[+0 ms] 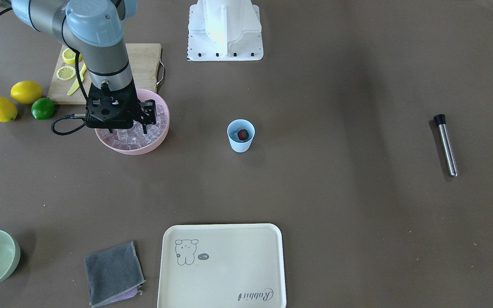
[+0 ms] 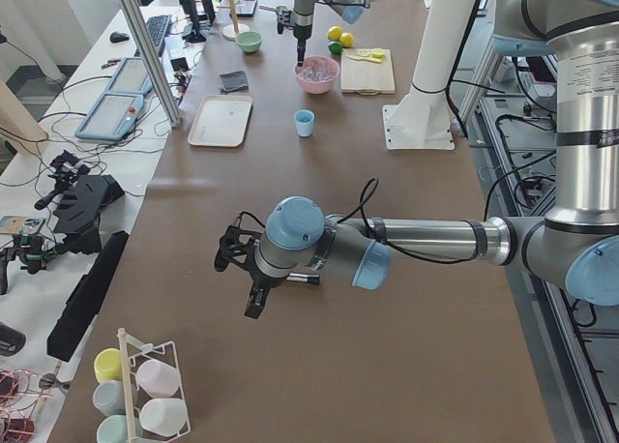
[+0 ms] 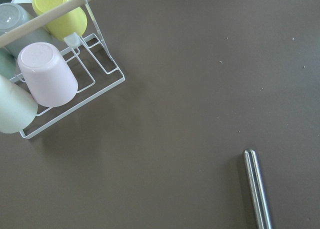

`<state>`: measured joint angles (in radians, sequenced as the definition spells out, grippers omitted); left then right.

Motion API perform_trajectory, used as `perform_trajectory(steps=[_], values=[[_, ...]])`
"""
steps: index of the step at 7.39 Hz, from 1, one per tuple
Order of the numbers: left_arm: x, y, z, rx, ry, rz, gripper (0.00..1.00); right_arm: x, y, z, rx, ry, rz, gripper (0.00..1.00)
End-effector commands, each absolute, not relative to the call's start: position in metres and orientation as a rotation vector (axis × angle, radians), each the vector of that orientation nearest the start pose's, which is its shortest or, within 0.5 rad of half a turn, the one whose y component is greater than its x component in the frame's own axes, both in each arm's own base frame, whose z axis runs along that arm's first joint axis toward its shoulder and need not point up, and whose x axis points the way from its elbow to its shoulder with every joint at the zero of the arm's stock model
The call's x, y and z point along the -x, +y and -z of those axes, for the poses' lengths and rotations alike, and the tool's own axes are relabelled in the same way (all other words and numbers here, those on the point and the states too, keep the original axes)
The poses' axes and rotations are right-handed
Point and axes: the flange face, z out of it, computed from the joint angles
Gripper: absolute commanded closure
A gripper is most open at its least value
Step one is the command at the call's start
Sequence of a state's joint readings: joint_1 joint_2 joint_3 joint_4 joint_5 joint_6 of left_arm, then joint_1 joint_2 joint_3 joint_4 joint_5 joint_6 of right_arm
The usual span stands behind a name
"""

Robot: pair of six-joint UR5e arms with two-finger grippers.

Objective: Mash ice and strawberries in cup
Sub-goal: 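Move the right gripper back over the pink bowl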

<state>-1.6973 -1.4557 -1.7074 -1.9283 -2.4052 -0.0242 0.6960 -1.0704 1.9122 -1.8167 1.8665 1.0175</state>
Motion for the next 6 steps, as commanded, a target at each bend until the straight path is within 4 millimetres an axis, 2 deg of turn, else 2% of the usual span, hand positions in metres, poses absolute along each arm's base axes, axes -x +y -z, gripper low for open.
perform_trajectory(steps=[1,2,3,4,6], values=[[0.116,-0.45,-0.603,-0.394,0.803,-0.018,0.02,0.39,-0.464,-0.281,-0.114,-0.619,-0.065,0.32],[0.116,-0.452,-0.602,-0.397,0.806,-0.02,0.02,0.392,-0.461,-0.281,-0.111,-0.616,-0.062,0.31],[0.116,-0.451,-0.602,-0.397,0.806,-0.02,0.02,0.395,-0.455,-0.296,-0.111,-0.58,-0.061,0.31],[0.117,-0.451,-0.6,-0.4,0.807,-0.02,0.02,0.409,-0.443,-0.301,-0.117,-0.56,-0.034,0.3],[0.117,-0.453,-0.601,-0.398,0.804,-0.02,0.02,0.412,-0.417,-0.299,-0.12,-0.502,-0.013,0.3]])
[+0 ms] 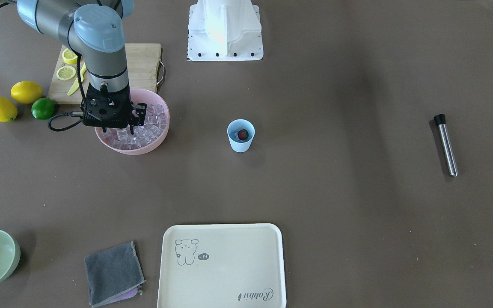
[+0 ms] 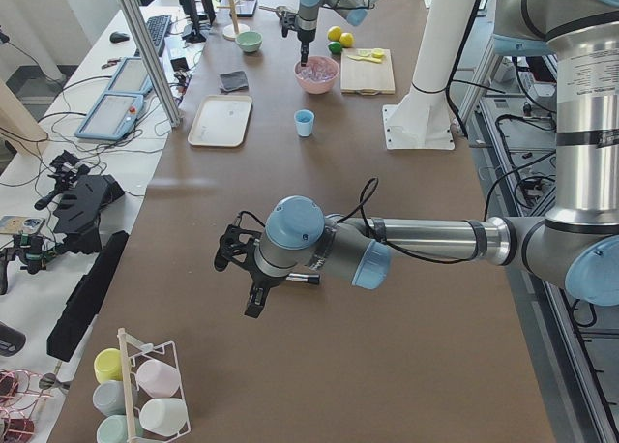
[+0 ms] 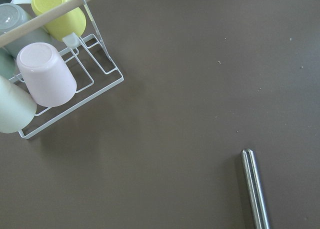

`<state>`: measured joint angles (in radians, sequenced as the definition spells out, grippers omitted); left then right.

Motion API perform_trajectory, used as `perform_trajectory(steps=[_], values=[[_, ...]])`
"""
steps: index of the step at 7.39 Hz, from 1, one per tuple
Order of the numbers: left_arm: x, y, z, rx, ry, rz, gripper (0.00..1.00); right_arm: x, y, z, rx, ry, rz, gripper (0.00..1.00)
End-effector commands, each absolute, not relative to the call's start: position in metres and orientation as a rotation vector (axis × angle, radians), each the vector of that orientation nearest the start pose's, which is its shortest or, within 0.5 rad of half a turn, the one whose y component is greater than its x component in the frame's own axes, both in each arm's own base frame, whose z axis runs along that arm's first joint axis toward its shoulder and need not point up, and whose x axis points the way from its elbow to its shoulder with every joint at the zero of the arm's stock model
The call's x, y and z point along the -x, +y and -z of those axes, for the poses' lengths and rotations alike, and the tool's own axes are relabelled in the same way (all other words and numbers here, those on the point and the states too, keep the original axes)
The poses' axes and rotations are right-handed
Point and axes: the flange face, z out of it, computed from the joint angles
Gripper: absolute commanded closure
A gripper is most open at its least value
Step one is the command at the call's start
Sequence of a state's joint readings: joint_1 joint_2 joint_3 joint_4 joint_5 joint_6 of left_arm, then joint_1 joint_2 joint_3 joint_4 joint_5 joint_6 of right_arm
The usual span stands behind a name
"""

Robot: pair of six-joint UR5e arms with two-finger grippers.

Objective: Mash ice and strawberries in cup
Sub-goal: 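Lower the right gripper into the ice and grasp another cube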

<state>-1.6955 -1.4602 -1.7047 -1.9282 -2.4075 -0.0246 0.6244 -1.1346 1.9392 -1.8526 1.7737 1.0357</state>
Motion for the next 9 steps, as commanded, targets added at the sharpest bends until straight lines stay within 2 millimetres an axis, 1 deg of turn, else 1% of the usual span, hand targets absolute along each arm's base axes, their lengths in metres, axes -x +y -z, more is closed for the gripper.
perform_trajectory(steps=[1,2,3,4,5,6,7,9], values=[[0.116,-0.454,-0.601,-0.398,0.803,-0.021,0.02,0.414,-0.403,-0.296,-0.113,-0.449,0.052,0.29],[0.116,-0.454,-0.601,-0.397,0.803,-0.02,0.02,0.404,-0.395,-0.295,-0.158,-0.372,0.23,0.19],[0.116,-0.454,-0.601,-0.397,0.805,-0.02,0.02,0.401,-0.397,-0.296,-0.222,-0.283,0.443,0.14],[0.115,-0.452,-0.602,-0.395,0.81,-0.02,0.02,0.399,-0.402,-0.296,-0.253,-0.252,0.635,0.07],[0.116,-0.449,-0.602,-0.396,0.811,-0.019,0.02,0.405,-0.402,-0.295,-0.255,-0.249,0.669,0.06],[0.116,-0.449,-0.604,-0.395,0.811,-0.019,0.02,0.409,-0.408,-0.292,-0.257,-0.216,0.764,0.01],[0.116,-0.449,-0.604,-0.395,0.811,-0.019,0.02,0.408,-0.409,-0.291,-0.266,-0.169,0.839,0.01],[0.116,-0.449,-0.604,-0.395,0.811,-0.019,0.02,0.403,-0.408,-0.302,-0.225,-0.106,0.875,0.01]])
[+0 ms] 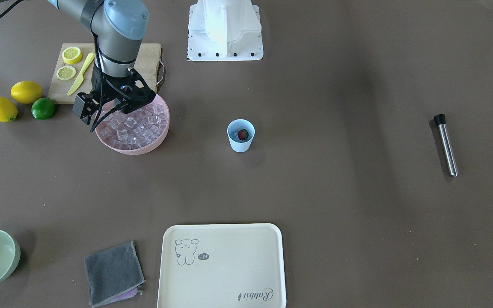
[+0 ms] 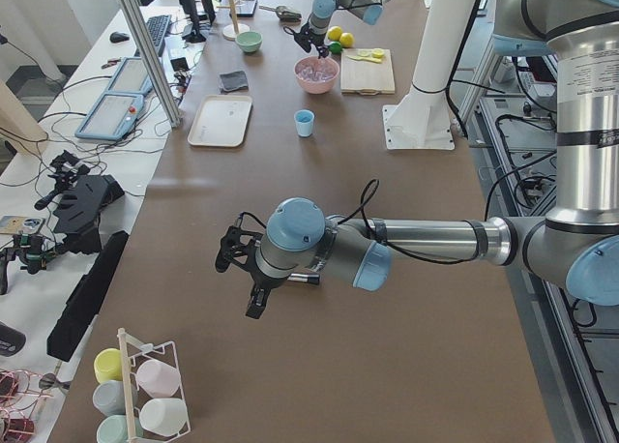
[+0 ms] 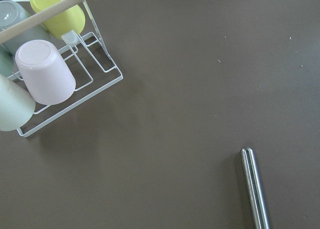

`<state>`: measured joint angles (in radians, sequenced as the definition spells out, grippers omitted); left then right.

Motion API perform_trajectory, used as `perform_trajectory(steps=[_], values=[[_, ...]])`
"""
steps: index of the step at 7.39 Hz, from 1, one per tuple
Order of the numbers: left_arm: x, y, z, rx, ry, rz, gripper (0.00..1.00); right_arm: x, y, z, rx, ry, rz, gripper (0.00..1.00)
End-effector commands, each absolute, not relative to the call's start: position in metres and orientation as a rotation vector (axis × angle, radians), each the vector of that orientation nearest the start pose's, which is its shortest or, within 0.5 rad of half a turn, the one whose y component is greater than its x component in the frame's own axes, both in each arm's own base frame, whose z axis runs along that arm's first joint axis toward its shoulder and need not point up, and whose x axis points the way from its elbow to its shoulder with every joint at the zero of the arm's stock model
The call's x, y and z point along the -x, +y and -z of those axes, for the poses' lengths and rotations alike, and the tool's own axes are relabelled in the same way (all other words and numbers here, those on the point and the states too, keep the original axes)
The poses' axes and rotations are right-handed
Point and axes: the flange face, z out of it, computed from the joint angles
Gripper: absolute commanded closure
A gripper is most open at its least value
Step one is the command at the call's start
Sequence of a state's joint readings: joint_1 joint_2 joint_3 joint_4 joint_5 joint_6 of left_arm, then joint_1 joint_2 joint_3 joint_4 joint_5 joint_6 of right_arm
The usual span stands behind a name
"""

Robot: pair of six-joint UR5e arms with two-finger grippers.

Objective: Mash ice and strawberries in cup
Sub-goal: 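Lower the right gripper into the ice and grasp another cube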

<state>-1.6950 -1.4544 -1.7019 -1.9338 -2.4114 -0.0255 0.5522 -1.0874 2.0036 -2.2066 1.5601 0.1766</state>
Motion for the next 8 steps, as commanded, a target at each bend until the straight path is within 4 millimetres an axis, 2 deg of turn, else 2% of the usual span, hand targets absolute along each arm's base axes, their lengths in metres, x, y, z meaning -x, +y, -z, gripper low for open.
perform_trajectory(steps=[1,3,5,6,7,8], values=[[0.116,-0.448,-0.604,-0.398,0.812,-0.019,0.02,0.413,-0.402,-0.299,-0.224,-0.09,0.904,0.02],[0.117,-0.448,-0.604,-0.399,0.81,-0.017,0.02,0.426,-0.397,-0.303,-0.204,-0.073,0.936,0.05],[0.117,-0.445,-0.605,-0.397,0.81,-0.016,0.02,0.448,-0.384,-0.319,-0.188,-0.025,0.977,0.05],[0.117,-0.445,-0.606,-0.396,0.81,-0.016,0.02,0.454,-0.382,-0.313,-0.196,-0.035,0.984,0.05],[0.117,-0.448,-0.605,-0.397,0.806,-0.015,0.02,0.453,-0.382,-0.307,-0.2,-0.04,0.982,0.13],[0.118,-0.451,-0.603,-0.402,0.802,-0.017,0.02,0.45,-0.385,-0.309,-0.199,-0.036,0.978,0.14]])
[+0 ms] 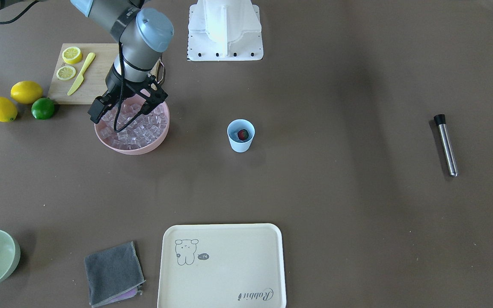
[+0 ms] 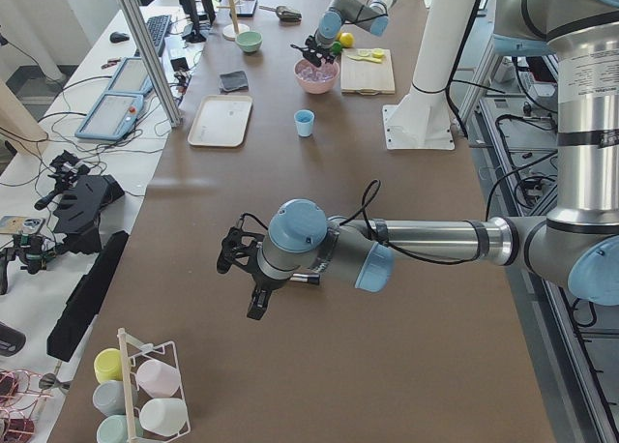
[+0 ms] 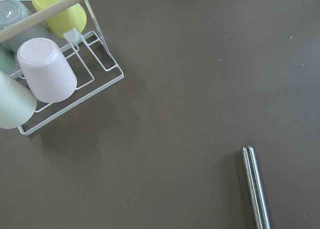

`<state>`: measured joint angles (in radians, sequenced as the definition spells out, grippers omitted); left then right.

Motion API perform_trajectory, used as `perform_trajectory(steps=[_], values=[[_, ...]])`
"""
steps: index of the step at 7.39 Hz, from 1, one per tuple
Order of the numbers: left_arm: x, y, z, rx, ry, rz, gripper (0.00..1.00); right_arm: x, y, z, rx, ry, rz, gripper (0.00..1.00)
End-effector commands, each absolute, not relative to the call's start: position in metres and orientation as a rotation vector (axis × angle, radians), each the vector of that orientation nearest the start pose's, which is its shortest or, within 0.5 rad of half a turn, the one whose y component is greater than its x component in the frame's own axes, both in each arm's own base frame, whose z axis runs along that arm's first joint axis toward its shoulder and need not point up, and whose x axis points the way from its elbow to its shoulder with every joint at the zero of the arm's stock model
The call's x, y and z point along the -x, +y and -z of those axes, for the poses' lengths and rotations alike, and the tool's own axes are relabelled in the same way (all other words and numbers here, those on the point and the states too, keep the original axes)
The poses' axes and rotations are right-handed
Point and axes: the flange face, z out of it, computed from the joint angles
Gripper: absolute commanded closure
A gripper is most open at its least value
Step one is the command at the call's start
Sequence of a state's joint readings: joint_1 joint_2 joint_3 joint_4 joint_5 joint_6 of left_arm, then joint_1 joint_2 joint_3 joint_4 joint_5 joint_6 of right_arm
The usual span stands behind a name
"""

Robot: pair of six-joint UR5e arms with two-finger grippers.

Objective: Mash ice and strawberries in cup
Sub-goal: 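Lower the right gripper into the ice and grasp another cube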

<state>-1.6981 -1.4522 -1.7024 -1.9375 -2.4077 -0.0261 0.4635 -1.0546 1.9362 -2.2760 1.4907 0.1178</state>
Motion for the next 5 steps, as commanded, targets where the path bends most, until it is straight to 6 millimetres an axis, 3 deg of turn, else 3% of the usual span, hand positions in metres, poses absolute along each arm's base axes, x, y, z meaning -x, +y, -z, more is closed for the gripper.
perform_trajectory(steps=[1,2,4,5], values=[[0.1185,-0.4507,-0.6017,-0.404,0.802,-0.016,0.02,0.4521,-0.3846,-0.3189,-0.186,-0.019,0.987,0.14],[0.1179,-0.4488,-0.6002,-0.407,0.806,-0.018,0.02,0.4602,-0.3866,-0.3249,-0.176,0.0,0.991,0.15],[0.1186,-0.4514,-0.5994,-0.408,0.801,-0.018,0.02,0.4533,-0.3867,-0.3198,-0.186,-0.013,0.986,0.35],[0.1185,-0.4514,-0.5985,-0.409,0.803,-0.019,0.02,0.452,-0.3852,-0.3218,-0.184,-0.01,0.987,0.37]])
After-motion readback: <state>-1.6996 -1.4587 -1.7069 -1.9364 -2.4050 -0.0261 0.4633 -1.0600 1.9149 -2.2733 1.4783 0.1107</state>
